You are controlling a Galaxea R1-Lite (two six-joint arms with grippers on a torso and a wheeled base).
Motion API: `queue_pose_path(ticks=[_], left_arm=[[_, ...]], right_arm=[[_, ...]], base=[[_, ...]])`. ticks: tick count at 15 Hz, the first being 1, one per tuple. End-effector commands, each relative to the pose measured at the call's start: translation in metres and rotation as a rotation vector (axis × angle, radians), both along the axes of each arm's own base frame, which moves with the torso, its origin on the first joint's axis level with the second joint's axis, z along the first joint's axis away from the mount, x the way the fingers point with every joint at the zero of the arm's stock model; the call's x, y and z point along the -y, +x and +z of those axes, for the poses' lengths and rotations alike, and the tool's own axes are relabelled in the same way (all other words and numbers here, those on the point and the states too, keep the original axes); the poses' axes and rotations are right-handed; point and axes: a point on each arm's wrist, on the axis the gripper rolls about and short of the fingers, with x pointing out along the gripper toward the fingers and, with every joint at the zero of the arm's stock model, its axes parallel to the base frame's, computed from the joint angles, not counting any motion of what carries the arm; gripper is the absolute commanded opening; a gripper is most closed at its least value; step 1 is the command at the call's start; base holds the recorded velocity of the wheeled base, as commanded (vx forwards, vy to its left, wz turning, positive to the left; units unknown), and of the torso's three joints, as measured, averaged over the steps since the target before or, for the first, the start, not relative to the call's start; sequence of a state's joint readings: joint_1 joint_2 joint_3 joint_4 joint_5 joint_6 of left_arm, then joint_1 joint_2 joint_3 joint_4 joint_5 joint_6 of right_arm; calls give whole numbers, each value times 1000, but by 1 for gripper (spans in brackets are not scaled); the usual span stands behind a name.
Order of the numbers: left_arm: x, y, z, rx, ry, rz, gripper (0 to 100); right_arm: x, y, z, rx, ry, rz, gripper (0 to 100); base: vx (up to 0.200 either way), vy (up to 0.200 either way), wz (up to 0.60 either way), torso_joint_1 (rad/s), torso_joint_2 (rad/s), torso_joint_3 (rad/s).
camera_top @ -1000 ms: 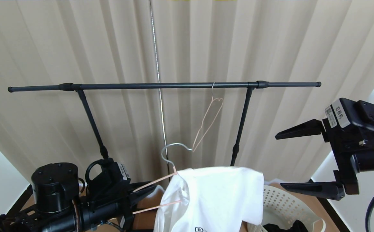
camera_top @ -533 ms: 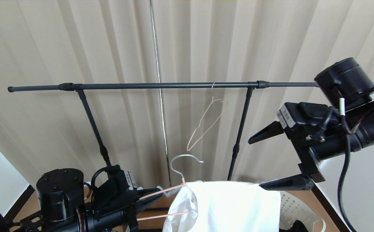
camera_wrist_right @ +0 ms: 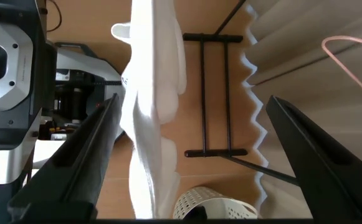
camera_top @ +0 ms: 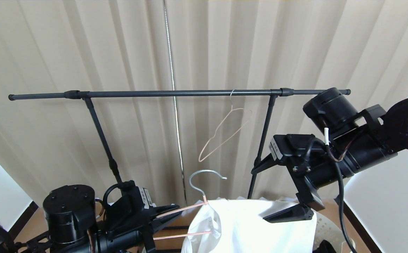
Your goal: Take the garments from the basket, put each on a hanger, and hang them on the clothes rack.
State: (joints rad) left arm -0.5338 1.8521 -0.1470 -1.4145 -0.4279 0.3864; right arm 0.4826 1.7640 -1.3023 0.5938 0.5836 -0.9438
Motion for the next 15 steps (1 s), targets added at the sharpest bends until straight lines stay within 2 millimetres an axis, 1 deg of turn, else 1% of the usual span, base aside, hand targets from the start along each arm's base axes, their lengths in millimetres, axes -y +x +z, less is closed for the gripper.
queue_pose_path(ticks=[1, 3, 8, 15], left_arm=[[1, 0, -2, -3, -1, -1, 0], [1, 1, -1, 2, -8, 0, 0], [3, 0, 3, 31, -25, -8, 0], [4, -3, 5, 42, -32, -18, 0]], right_arm=[[-3, 3, -6, -19, -10, 3, 100], [-8, 3, -10, -32, -16, 16, 100], [-14, 14, -17, -18, -7, 12, 100], [-18, 15, -12, -16, -4, -13, 100]], base=[[0, 0, 0, 0, 0, 0], [0, 0, 0, 0, 0, 0], [0, 0, 0, 0, 0, 0], [0, 0, 0, 0, 0, 0]])
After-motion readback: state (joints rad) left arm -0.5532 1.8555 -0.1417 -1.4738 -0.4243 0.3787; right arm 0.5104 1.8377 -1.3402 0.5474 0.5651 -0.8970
